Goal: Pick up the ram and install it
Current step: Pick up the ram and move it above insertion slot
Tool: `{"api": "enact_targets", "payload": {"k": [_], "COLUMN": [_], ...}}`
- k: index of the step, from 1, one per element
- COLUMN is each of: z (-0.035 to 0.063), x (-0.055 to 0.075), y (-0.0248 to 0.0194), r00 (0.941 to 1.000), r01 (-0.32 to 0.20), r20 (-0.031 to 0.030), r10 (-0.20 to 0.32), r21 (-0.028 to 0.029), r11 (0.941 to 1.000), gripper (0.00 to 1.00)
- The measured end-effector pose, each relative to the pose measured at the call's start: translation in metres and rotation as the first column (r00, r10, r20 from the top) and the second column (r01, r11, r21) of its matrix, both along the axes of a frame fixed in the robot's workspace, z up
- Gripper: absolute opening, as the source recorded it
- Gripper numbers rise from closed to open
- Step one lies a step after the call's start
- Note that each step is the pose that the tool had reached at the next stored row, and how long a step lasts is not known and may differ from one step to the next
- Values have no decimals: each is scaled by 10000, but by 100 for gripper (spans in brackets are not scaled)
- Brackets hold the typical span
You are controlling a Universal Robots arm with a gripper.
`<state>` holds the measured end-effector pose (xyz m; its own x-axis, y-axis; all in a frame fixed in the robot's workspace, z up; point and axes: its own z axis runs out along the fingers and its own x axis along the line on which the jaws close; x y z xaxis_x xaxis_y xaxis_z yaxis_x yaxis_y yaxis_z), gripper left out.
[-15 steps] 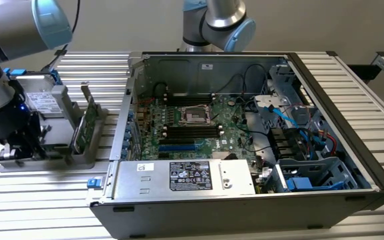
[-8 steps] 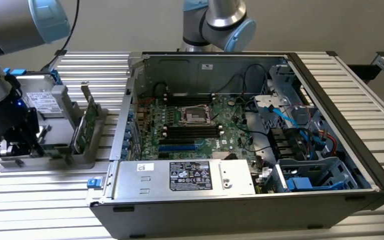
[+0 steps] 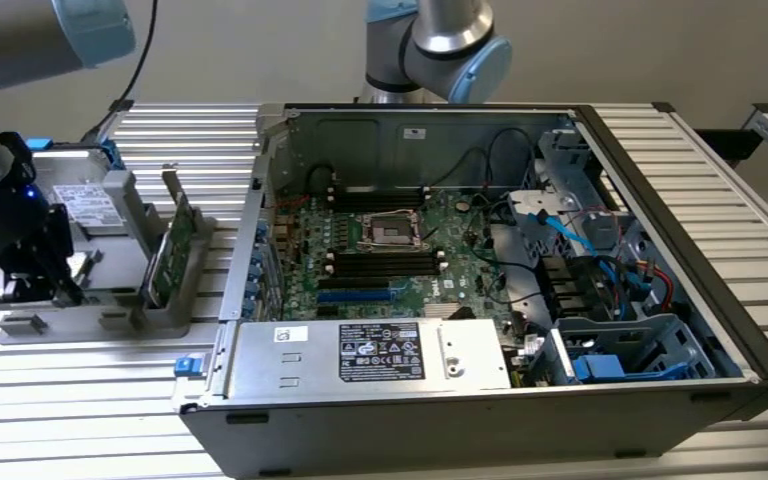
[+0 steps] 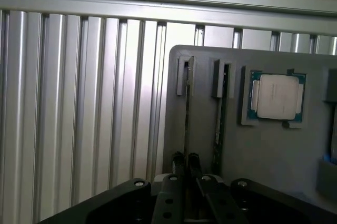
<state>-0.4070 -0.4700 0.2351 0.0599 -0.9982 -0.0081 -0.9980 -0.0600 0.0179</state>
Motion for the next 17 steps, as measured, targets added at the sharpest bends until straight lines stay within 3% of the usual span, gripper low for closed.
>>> {"api": "enact_targets", "payload": {"k": [10, 17], "z": [257, 443], "x": [105, 267], "y": [1, 1], "r00": [10000, 9999], "r01": [3, 2], "r20": [-19, -125], "r10": [-3, -2], "r21": [7, 25], "r11": [10000, 10000], "gripper": [14, 14]}}
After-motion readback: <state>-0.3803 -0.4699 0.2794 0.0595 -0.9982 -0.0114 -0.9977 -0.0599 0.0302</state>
